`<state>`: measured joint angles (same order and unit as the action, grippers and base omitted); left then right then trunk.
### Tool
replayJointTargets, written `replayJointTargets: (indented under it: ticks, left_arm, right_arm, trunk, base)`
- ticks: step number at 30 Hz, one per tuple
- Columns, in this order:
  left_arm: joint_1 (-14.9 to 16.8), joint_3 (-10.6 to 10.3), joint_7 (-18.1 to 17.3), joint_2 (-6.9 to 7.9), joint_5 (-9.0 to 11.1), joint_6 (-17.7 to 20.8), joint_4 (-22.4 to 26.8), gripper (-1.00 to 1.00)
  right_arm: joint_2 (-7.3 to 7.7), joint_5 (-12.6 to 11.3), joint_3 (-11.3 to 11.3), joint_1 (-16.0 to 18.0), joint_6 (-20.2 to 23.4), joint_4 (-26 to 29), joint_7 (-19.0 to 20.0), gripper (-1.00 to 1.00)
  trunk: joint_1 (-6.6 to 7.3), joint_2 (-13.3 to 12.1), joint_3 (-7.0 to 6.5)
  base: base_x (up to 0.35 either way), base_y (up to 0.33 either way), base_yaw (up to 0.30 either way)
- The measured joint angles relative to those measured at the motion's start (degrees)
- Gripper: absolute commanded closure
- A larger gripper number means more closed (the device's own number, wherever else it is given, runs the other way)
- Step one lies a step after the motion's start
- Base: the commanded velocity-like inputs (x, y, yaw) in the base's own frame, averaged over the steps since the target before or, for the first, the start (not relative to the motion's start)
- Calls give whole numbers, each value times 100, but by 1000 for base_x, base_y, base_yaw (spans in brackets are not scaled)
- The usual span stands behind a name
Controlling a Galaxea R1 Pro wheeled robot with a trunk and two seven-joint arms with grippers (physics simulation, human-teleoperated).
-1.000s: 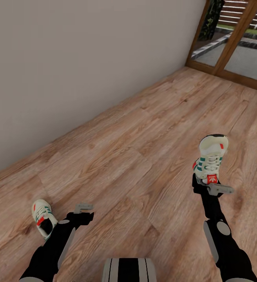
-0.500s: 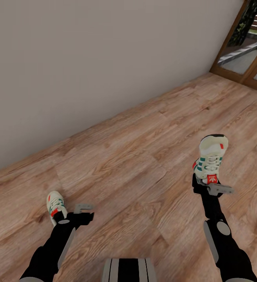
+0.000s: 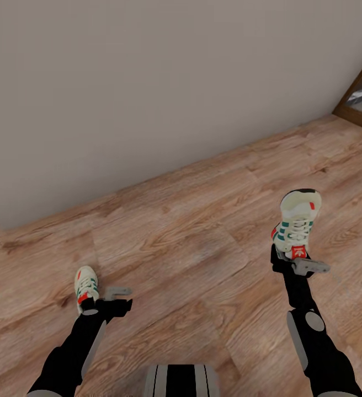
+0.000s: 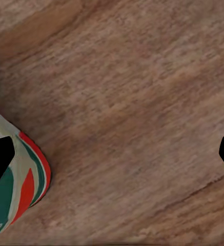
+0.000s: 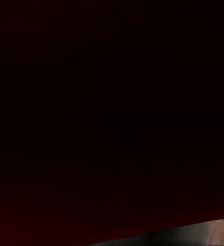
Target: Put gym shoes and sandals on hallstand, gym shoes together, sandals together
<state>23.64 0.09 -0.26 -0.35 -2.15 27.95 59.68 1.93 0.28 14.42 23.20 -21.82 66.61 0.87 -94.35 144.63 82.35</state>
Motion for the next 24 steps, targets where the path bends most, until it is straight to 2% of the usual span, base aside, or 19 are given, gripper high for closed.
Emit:
replayJointTargets:
  ticks: [24]
  left_arm:
    - [0, 0, -10, 0, 31, 0, 79, -100]
  right_arm:
    - [0, 0, 0, 0, -5, 0, 9, 100]
  trunk:
    - [0, 0, -30]
  base:
    - [1, -1, 300]
